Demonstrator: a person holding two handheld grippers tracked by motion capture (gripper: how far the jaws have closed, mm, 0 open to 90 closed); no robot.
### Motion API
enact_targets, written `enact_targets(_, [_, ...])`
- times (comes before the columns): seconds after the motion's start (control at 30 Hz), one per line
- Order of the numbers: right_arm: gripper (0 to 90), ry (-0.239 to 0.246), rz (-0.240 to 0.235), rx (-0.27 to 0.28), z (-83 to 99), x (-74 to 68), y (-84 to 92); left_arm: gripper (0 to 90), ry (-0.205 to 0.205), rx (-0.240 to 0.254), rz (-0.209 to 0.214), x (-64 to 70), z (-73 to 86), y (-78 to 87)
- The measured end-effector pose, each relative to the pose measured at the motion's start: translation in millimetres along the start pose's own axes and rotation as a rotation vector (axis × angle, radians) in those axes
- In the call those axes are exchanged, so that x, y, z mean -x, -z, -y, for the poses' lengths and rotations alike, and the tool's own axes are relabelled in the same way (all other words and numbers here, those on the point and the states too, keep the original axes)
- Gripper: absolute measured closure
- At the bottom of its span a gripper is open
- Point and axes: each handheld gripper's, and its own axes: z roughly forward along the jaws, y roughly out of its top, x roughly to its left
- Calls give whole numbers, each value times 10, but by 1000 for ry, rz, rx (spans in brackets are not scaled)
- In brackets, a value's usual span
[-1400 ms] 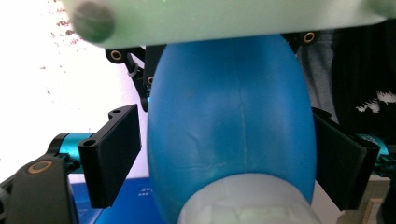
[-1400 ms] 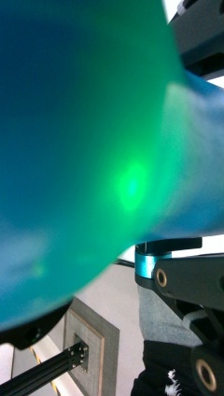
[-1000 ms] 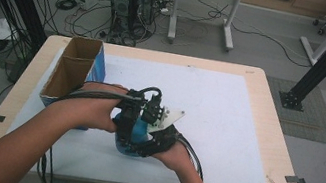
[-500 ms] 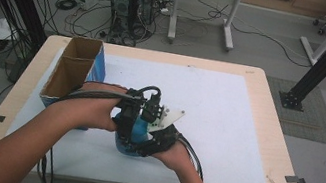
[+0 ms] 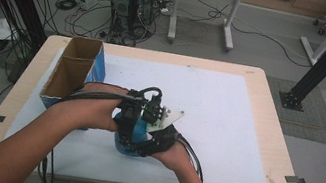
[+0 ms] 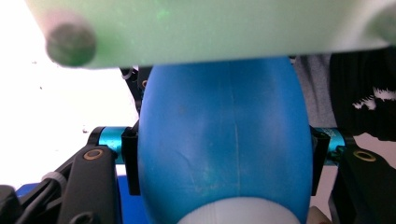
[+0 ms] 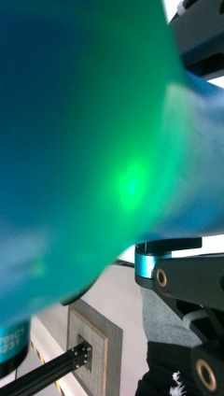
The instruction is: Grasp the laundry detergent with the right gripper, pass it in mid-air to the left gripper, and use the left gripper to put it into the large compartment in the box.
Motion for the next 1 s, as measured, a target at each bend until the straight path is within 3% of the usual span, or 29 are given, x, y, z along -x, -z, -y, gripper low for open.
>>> enact_targets(0.43, [459, -8, -20, -12, -3, 0, 3, 400, 36, -3, 3, 11, 3, -11])
enact_targets(0.53, [457, -9, -21, -8, -5, -8, 13, 402, 27, -7, -2, 12, -13, 17])
enact_targets(0.73, [427, -59, -20, -13, -25, -21, 61, 402, 12, 5, -3, -7, -12, 62])
enact_targets(0.77, [347, 52, 37, 88, -35, 118, 45, 402, 24, 14, -7, 2, -6, 64])
enact_targets(0.8, [347, 52, 37, 88, -35, 118, 45, 402, 18, 19, -10, -15, -2, 73])
enact_targets(0.83, [312, 49, 37, 94, -31, 131, 51, 402, 9, 23, -40, -34, 4, 91])
enact_targets(0.87, [293, 64, 28, 110, -35, 157, 52, 402, 21, 26, -37, -33, 15, 99])
enact_targets(0.9, [266, 110, 37, 134, -37, 191, 50, 402, 51, 26, -2, -24, 29, 108])
enact_targets(0.97, [229, 200, 28, 188, -54, 250, 45, 402, 52, 26, 0, -46, 45, 129])
enact_targets(1.0, [225, 131, 4, 135, -35, 192, 88, 402, 56, 15, 1, -63, 52, 135])
